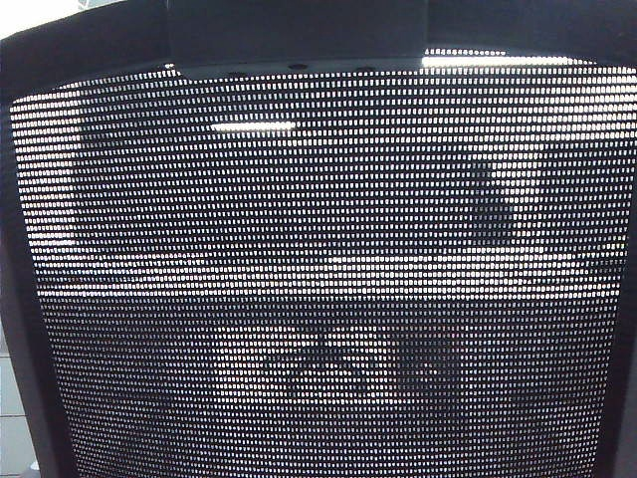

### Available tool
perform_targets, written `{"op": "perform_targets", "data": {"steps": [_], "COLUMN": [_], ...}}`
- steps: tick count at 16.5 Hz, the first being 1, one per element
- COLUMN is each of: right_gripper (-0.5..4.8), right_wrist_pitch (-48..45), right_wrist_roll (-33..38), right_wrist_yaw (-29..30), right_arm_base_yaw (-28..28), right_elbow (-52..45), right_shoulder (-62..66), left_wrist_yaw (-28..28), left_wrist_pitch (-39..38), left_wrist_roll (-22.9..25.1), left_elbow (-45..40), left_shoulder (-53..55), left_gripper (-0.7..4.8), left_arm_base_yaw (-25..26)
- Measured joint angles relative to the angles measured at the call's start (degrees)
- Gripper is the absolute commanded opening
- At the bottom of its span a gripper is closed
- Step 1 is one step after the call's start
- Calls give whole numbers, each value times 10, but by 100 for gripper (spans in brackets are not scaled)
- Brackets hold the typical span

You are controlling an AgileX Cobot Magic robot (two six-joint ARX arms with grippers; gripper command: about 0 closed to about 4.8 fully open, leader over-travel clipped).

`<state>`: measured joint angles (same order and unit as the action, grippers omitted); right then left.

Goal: Push the black chair under the table.

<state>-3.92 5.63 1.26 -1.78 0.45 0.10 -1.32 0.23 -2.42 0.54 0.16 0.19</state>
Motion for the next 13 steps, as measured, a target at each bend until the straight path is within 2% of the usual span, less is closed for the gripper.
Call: {"op": "perform_targets", "data": {"steps": [7, 9, 11, 13], "right_gripper": [-5, -5, -5, -5], "right_wrist_pitch": [0, -37, -90, -91], "right_wrist_roll": [0, 19, 43, 57], "right_wrist_yaw": [0, 0, -34, -83], "right_arm_base_yaw": [0, 0, 0, 0], "right_elbow": [0, 0, 7, 56], "right_shoulder": [0, 0, 0, 2], "left_wrist_yaw": [0, 0, 8, 56], "left_wrist_pitch": [1, 46, 40, 35], "left_wrist_roll": [0, -53, -67, -68], "left_elbow": [0, 0, 26, 78], "left_shoulder": [0, 0, 2, 17], "left_gripper": [-6, -5, -5, -6], "left_arm_base_yaw": [0, 0, 0, 0]}}
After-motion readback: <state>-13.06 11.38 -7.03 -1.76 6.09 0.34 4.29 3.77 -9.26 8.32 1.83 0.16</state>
